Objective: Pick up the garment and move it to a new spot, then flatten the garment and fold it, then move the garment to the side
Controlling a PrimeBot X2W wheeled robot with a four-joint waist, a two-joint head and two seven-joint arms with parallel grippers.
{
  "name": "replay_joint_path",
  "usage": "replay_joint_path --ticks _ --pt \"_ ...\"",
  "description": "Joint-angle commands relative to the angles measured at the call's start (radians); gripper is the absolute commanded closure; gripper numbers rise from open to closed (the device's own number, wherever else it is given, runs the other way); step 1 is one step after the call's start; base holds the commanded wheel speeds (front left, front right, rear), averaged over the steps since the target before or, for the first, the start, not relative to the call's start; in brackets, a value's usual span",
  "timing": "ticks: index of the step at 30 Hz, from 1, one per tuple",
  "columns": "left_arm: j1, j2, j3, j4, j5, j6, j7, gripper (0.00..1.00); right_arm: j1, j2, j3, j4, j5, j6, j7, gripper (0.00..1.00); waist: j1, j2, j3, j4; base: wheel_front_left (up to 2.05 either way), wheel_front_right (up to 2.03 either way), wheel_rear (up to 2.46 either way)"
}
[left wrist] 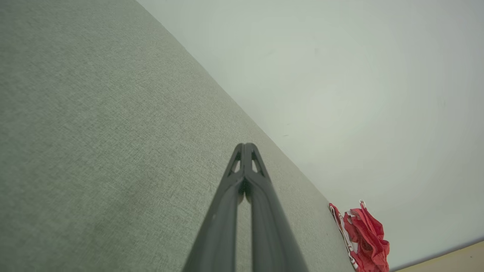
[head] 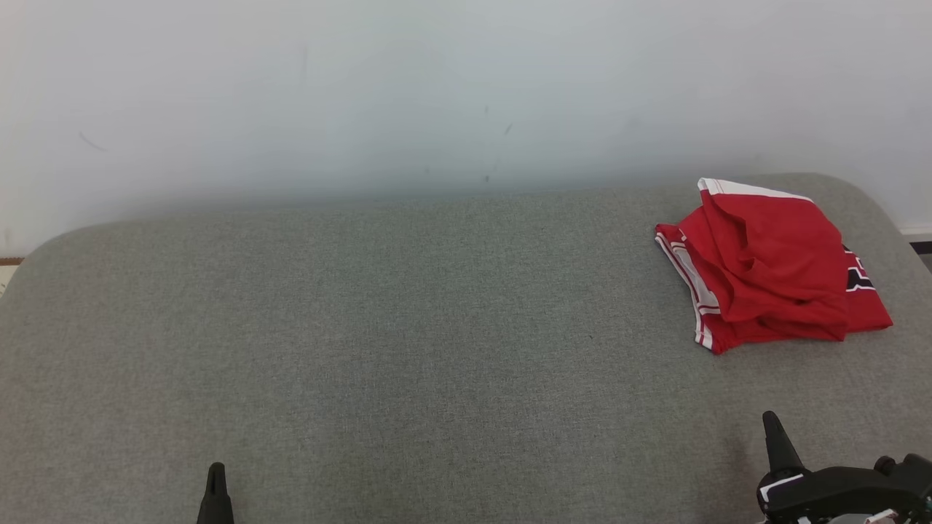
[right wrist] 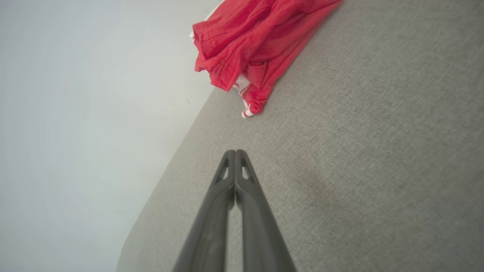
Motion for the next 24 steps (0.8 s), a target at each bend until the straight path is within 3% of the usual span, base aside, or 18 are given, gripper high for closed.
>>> replay_joint_path --ticks 1,24 --pt "-0.022 0.006 -0.004 -0.004 -0.031 -0.006 0.003 1.00 -0.021 -0.007 -0.013 -0.006 0.030 0.000 0.010 1.00 -0.0001 -0.0001 0.000 0.000 0.00 0.00 0.00" --pt "-0.051 0.007 -0.048 0.036 -0.293 -0.028 0.013 1.00 -0.051 -0.004 -0.117 0.018 0.256 0.000 0.125 1.00 -0.0001 -0.0001 0.008 0.002 0.00 0.00 0.00"
